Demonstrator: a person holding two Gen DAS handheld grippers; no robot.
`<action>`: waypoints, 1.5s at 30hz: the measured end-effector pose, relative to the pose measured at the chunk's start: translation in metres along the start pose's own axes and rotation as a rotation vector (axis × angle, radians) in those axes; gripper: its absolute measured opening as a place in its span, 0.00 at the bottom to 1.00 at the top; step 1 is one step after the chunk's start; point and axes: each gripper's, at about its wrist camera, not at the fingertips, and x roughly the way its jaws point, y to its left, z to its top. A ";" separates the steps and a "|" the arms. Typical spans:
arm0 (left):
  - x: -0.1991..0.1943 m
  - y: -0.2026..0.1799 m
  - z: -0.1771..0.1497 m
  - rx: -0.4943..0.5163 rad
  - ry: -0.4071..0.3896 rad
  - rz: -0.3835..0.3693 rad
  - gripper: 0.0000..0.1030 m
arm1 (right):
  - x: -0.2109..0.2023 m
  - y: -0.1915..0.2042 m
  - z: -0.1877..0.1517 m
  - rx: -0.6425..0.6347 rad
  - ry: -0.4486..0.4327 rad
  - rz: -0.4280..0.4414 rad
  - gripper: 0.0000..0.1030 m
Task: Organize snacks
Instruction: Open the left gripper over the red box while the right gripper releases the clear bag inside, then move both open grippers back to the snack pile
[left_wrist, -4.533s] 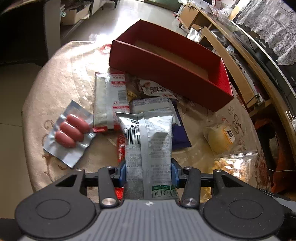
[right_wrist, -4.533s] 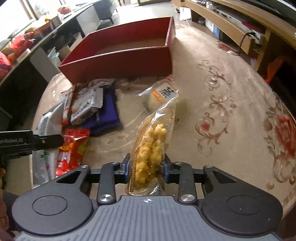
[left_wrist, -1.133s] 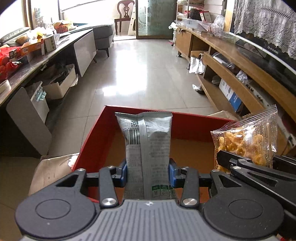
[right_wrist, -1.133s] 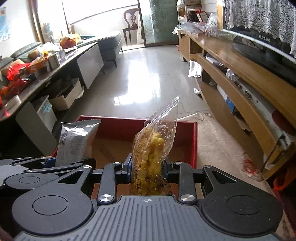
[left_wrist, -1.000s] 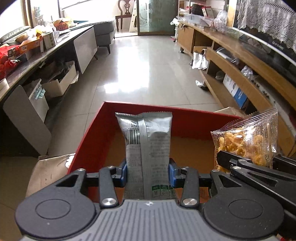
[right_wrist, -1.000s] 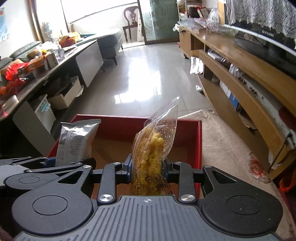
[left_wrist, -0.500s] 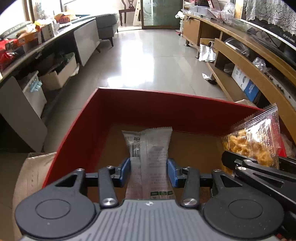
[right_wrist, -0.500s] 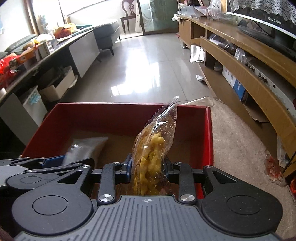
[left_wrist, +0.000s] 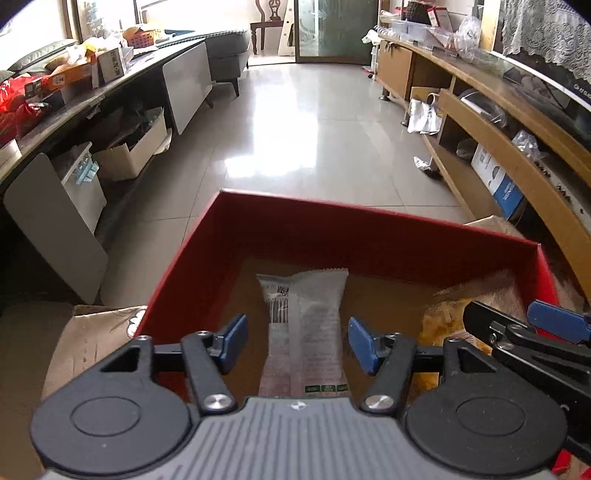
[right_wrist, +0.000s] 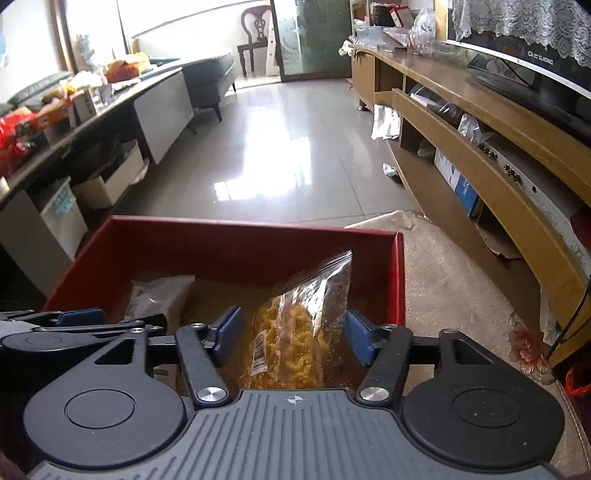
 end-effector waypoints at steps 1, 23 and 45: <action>-0.003 0.000 0.000 0.003 -0.004 -0.003 0.59 | -0.003 0.000 0.001 -0.004 -0.007 -0.002 0.66; -0.065 0.037 -0.031 -0.016 0.041 -0.049 0.60 | -0.066 0.005 -0.008 -0.019 -0.014 -0.044 0.70; -0.098 0.135 -0.098 -0.142 0.147 -0.078 0.60 | -0.102 0.045 -0.076 -0.081 0.119 0.006 0.70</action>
